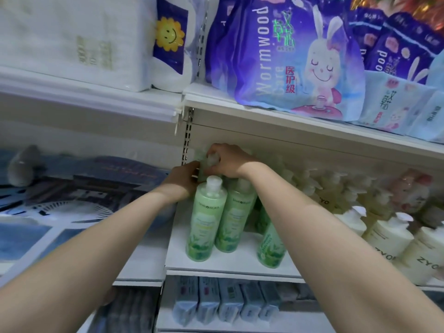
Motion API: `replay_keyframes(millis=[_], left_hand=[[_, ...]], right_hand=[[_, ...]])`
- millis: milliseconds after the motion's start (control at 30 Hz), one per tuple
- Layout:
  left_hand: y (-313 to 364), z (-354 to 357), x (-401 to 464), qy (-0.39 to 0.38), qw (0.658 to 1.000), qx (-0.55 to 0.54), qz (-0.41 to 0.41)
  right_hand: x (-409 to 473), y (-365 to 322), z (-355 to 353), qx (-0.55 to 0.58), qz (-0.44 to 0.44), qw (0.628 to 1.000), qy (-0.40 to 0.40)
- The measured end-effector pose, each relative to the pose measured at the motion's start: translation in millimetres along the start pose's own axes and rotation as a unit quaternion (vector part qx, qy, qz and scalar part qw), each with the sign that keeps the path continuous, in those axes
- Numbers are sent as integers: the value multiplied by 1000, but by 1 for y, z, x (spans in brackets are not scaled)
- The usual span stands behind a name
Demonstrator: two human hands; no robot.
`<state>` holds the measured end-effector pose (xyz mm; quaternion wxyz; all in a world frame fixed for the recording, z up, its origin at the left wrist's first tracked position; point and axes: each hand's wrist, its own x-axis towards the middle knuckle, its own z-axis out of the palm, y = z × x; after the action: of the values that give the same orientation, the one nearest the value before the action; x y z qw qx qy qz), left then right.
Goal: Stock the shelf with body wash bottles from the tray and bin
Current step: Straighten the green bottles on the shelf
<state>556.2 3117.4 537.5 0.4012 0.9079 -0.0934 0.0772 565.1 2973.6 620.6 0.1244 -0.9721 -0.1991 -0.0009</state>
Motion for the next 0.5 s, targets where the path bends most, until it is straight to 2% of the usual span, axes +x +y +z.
replay_keyframes(millis=[367, 500], left_hand=[[-8, -13, -14, 22, 998, 59, -25], [-9, -15, -12, -3, 999, 52, -16]], right_hand=[[-3, -14, 1, -2, -27, 1000, -5], [-2, -10, 1, -2, -25, 1000, -7]])
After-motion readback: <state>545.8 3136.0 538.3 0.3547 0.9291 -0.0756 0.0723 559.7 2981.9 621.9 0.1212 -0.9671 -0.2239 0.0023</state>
